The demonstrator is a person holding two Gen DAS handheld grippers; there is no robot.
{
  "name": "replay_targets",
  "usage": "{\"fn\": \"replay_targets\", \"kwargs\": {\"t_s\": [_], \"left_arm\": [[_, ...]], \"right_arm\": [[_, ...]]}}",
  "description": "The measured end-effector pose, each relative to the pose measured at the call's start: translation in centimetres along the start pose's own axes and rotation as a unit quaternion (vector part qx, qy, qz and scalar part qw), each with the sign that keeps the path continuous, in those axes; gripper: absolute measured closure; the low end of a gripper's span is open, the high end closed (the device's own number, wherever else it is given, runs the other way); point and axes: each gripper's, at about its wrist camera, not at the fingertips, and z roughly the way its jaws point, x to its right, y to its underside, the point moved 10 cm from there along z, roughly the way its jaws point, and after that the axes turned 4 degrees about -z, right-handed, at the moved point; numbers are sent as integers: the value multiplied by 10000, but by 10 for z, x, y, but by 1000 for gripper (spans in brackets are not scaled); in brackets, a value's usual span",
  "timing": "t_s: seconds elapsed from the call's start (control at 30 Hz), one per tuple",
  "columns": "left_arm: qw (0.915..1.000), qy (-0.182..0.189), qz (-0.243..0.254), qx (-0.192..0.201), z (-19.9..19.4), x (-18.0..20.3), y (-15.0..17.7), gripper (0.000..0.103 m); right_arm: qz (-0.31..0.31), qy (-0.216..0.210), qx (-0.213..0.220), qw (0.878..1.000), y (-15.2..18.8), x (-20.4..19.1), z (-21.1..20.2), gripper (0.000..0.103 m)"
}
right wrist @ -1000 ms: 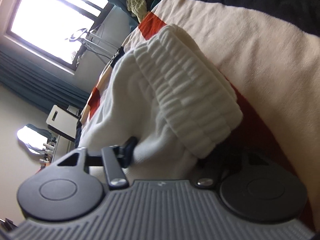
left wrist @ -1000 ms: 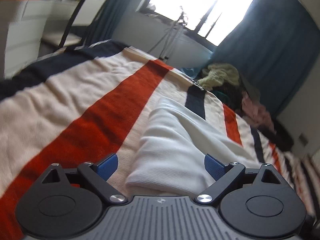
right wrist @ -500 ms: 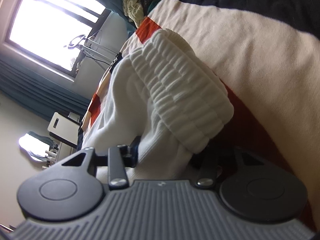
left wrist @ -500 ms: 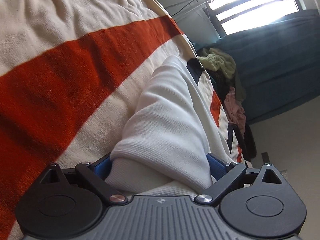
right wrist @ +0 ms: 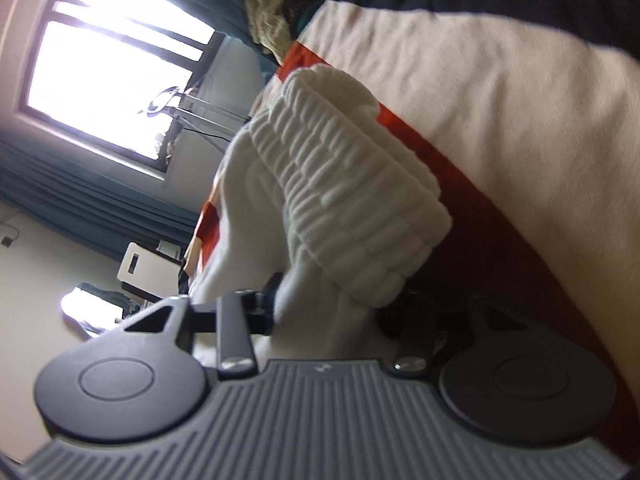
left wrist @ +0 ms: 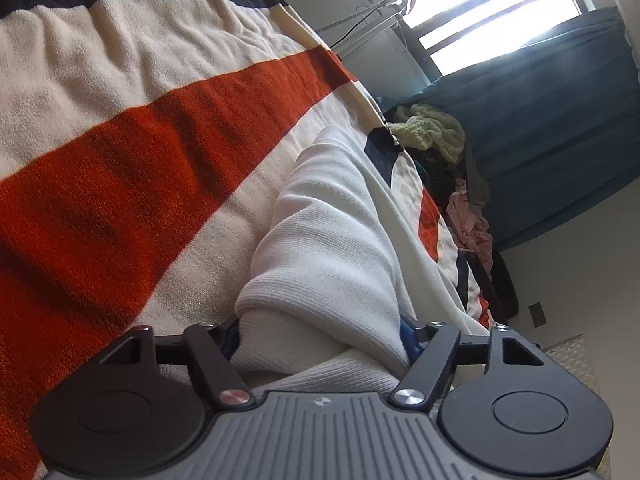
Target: Fold clothes
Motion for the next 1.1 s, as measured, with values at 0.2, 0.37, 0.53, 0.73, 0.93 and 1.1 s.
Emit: {"fn": "replay_targets", "kwargs": {"t_s": [0.2,0.37,0.53,0.73,0.93,1.1], "left_arm": [[9989,399,219,104,-18,20,-1,47],[9956,895,266,41,-33,50,6,51],[9901,1363,315,61,-36,98,15,52],[9830,1692,702,-87,13,196,29,52],[9766,1751,1101,-582,134,307,59,52],[9733,1831,1079,-869,223,380,98,52]], "right_arm": [[-197,-242,317,9990,-10,-24,-27,75],[-339,-429,733,9958,-25,-41,-63,77],[-216,-547,1076,9925,-58,-48,-93,78],[64,-388,1348,9901,-134,-38,-116,78],[147,-2,1950,9807,-247,3,-121,78],[187,481,2316,9714,-320,56,-117,77]]}}
